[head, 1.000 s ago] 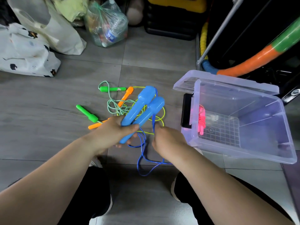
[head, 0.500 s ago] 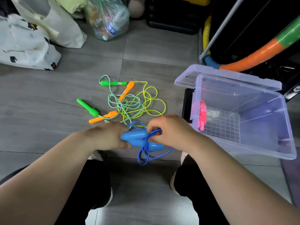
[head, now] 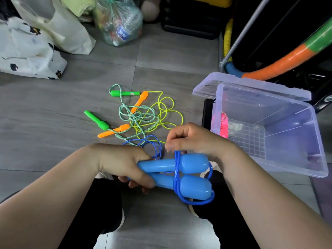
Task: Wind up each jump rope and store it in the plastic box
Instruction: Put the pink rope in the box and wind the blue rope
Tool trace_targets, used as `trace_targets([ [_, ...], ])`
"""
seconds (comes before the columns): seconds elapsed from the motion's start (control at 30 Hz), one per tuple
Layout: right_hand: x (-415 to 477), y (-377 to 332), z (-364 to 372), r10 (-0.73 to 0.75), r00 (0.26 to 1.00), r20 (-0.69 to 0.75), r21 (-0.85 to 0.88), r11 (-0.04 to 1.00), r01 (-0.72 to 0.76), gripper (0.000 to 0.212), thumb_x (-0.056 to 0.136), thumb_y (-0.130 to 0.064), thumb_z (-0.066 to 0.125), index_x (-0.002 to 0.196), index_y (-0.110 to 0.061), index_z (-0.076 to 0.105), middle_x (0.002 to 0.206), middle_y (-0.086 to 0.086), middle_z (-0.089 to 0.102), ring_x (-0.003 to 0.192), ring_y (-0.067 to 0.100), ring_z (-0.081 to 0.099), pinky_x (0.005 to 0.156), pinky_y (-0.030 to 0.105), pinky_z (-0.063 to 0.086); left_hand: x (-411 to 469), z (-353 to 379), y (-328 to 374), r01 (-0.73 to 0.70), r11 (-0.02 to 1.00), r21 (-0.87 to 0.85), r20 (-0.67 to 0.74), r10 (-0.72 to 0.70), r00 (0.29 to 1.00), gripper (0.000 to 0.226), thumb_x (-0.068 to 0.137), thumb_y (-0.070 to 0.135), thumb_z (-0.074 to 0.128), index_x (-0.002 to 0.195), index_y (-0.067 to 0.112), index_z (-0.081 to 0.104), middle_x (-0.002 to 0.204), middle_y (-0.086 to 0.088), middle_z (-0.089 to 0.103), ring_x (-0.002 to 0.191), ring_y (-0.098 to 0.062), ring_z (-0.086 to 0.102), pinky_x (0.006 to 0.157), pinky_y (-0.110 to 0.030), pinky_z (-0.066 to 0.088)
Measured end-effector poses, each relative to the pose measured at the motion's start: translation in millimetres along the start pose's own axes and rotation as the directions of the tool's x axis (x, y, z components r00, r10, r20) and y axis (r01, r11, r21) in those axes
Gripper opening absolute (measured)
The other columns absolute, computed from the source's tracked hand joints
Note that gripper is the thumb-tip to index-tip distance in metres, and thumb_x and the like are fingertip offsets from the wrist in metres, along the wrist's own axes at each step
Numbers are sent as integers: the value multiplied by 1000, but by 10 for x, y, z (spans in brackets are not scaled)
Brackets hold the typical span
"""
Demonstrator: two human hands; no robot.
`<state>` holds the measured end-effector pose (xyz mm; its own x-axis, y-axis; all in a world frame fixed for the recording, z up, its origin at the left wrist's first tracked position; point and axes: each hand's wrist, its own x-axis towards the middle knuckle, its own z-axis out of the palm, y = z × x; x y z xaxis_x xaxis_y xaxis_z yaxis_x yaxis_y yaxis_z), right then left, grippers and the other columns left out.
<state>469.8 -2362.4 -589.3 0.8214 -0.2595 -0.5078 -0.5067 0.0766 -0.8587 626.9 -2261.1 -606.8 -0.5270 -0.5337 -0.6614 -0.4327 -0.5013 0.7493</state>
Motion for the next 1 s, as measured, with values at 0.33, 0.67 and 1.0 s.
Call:
trace_targets([
  [0.33,218,210,178,209,941,-267,188,969,-162,26,94,-15,42,73,-20,54,63,2,57,46,2,56,50,18,49,-3,-133,-92,-232,863,-450,-504,-31,863,35,59,33,72,84,12,59,62,-3,64,42,-6,44,37,-13,28],
  [0.67,165,227,219,33,955,-294,-625,749,-219,21,83,-12,47,101,-11,57,74,4,50,75,24,45,58,27,32,104,-208,-171,53,988,-147,-791,-149,594,12,83,21,62,73,17,57,50,8,58,34,-2,45,34,-6,29],
  [1.0,96,154,179,-211,950,-229,-677,736,0,21,82,-13,56,97,-18,69,94,4,70,89,22,59,78,32,47,70,-186,-332,265,957,119,-412,-195,890,19,77,25,67,61,25,57,49,16,63,42,-4,53,54,-15,41],
])
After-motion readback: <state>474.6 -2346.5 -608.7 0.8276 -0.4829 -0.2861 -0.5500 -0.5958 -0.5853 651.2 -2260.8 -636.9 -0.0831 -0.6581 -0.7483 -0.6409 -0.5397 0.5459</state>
